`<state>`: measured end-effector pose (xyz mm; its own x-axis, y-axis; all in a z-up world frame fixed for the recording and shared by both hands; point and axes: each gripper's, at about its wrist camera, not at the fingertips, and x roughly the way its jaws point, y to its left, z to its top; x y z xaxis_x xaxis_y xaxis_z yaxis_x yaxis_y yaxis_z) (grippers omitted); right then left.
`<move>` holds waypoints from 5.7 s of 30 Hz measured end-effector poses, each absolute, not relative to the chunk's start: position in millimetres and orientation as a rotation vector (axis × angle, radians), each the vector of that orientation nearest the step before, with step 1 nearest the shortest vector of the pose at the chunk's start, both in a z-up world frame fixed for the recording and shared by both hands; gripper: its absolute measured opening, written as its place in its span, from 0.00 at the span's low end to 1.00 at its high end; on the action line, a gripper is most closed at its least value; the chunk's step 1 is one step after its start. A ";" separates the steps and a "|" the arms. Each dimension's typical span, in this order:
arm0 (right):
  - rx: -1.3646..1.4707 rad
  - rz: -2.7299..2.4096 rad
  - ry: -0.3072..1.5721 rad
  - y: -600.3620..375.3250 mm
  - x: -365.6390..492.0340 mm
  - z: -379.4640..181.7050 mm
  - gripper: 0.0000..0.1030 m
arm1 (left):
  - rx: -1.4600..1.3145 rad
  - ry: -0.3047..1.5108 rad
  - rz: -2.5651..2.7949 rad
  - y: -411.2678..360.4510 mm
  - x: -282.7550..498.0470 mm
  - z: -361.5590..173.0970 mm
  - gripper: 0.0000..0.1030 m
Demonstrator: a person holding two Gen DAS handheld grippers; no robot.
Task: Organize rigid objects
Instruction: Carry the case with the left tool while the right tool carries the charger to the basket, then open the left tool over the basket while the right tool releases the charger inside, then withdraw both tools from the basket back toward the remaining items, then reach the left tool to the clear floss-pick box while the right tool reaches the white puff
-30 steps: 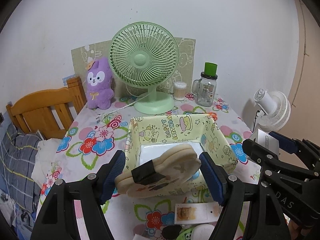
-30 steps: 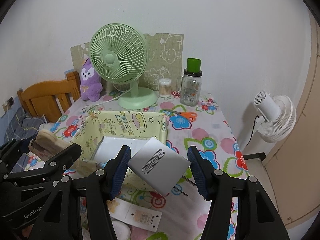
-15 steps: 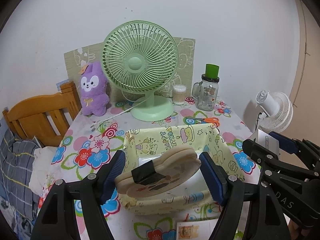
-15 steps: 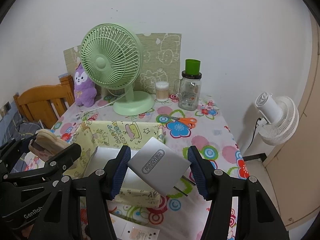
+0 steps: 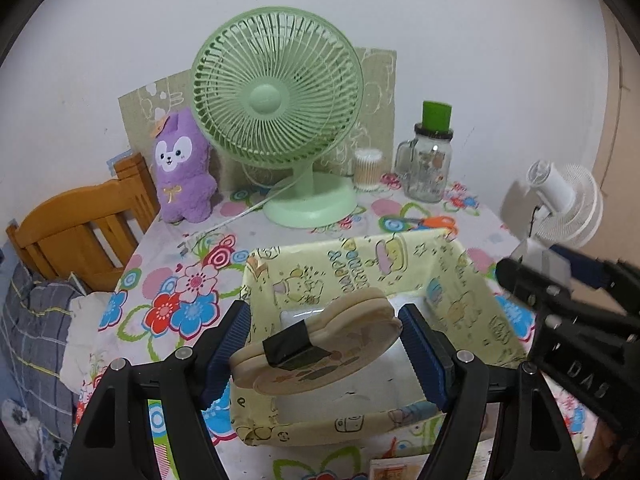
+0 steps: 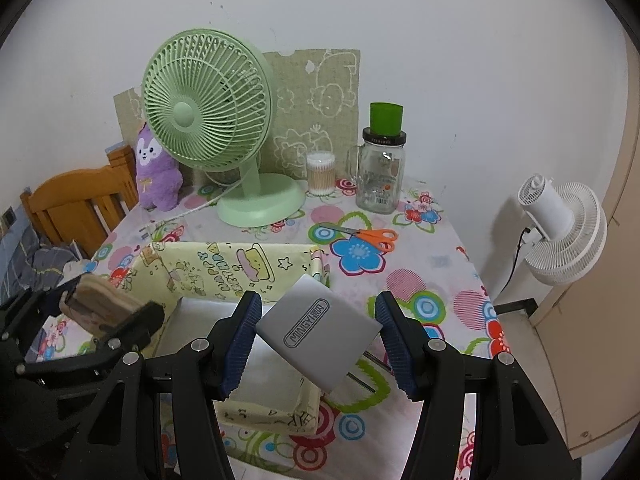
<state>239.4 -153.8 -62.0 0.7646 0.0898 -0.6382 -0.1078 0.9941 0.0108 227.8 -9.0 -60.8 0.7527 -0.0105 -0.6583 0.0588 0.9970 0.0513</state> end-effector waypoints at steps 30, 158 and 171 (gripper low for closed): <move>-0.084 0.208 0.778 -115.3 250.0 -92.5 0.61 | 0.109 0.807 -0.076 -22.3 234.0 -97.5 1.00; -0.129 0.163 0.725 -111.7 62.3 -151.9 1.00 | 0.084 0.853 -0.087 -3.6 52.8 -157.0 0.99; -0.162 0.173 0.733 -107.4 58.9 -161.3 1.00 | 0.055 0.878 -0.073 -5.7 42.2 -166.1 0.86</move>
